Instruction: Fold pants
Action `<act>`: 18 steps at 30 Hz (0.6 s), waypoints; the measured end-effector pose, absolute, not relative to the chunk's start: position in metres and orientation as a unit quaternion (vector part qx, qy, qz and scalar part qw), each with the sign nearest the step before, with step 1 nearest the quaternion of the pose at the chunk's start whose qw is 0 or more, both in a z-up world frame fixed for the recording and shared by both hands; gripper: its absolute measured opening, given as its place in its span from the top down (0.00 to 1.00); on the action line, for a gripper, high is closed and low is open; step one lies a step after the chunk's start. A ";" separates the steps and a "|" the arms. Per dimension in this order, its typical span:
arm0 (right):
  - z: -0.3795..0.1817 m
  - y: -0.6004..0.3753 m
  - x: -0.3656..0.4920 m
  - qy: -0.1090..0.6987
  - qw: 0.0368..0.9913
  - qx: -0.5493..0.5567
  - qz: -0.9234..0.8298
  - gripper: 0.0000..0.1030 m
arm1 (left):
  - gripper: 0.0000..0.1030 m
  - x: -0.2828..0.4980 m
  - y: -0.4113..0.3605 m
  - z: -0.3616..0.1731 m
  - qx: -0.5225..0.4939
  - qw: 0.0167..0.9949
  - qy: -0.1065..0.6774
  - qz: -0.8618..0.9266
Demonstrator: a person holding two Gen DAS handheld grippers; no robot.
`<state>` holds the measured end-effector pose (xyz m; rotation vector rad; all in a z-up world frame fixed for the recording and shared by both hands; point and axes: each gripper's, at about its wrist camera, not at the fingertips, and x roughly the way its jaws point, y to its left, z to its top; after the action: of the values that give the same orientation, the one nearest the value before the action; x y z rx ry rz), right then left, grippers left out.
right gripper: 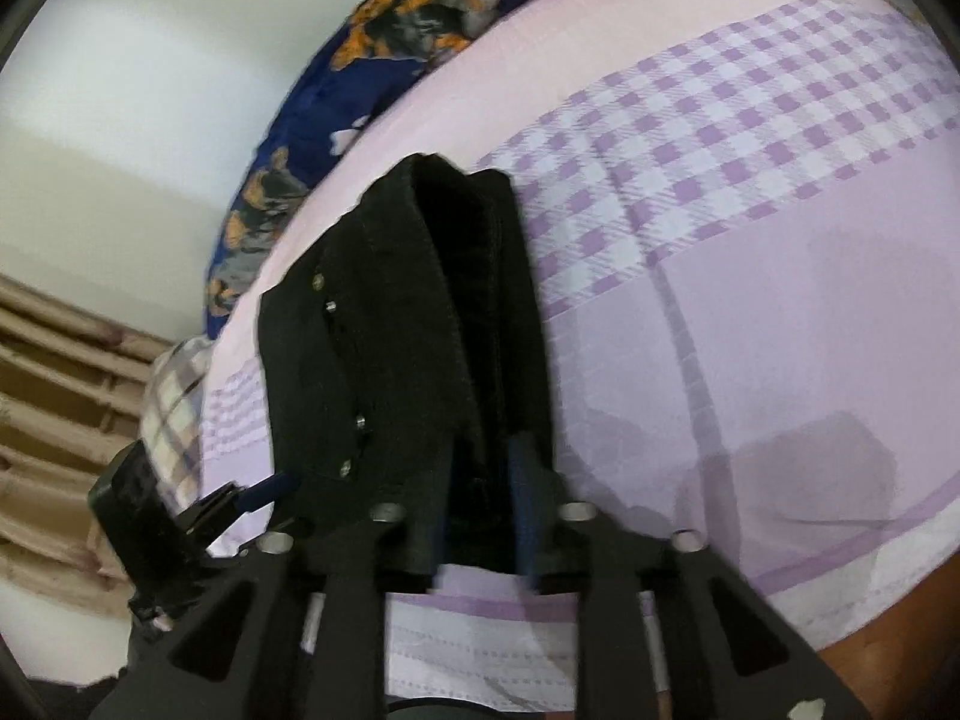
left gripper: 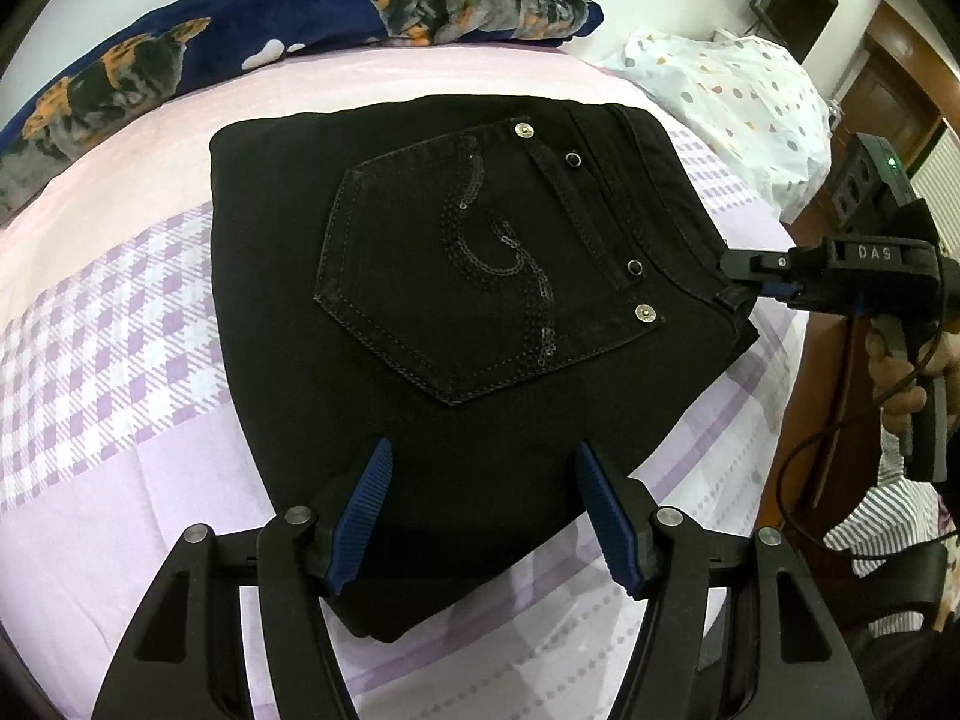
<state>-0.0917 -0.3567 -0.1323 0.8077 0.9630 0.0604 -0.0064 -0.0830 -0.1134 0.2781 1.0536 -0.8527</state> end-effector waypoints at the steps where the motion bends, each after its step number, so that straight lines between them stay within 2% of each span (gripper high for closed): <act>1: -0.130 -0.358 -0.092 0.448 0.808 0.381 0.027 0.72 | 0.37 -0.006 -0.083 -0.114 0.128 0.770 0.485 -0.393; 10: -0.078 -0.356 -0.085 0.382 0.860 0.339 -0.012 0.72 | 0.37 -0.006 -0.079 -0.115 0.120 0.774 0.482 -0.393; 18: -0.102 -0.336 -0.058 0.428 0.845 0.320 -0.010 0.73 | 0.37 -0.010 -0.080 -0.115 0.122 0.779 0.480 -0.385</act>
<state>-0.0582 -0.3358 -0.1019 0.6750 0.9030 -0.0209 -0.0104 -0.0802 -0.1147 0.2628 1.0374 -0.8329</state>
